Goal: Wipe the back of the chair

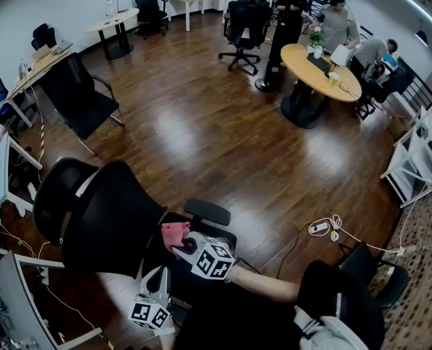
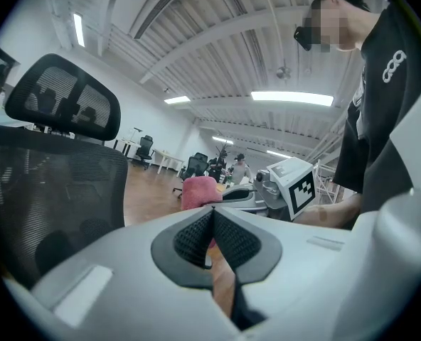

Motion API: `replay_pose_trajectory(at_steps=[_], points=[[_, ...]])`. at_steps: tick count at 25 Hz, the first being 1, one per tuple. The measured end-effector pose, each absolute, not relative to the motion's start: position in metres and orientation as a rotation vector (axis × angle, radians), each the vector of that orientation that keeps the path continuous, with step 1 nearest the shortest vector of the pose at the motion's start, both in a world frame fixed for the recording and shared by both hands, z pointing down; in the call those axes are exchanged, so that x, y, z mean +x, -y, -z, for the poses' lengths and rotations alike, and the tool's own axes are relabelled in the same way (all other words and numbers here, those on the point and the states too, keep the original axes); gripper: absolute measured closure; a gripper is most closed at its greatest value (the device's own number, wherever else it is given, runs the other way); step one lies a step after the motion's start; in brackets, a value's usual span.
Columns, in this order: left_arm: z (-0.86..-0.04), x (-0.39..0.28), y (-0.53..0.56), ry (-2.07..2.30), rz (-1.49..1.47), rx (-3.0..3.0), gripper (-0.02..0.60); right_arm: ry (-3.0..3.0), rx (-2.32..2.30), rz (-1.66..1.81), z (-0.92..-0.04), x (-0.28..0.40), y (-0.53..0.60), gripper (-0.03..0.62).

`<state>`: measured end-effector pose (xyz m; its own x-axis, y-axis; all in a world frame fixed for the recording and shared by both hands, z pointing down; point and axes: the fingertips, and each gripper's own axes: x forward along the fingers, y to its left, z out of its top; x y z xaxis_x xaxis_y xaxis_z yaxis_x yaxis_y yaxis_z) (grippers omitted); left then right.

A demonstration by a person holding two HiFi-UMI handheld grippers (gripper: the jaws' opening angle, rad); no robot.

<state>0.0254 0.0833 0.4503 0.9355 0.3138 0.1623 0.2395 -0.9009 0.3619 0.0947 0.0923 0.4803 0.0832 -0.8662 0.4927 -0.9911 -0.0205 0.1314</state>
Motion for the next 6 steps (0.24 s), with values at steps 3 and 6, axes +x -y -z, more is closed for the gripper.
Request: replay_pose_trajectory(at_steps=[3,6], points=[[-0.4527,0.0255,-0.0845,-0.414,-0.312,2.748,0.595,1.831,1.932,-0.384,-0.4821,0.0937,-0.0923,0.548],[-0.4475,0.0282,-0.0872,-0.411,-0.334,2.752,0.595,1.832,1.929,-0.386,-0.4845,0.0931,-0.0933,0.548]])
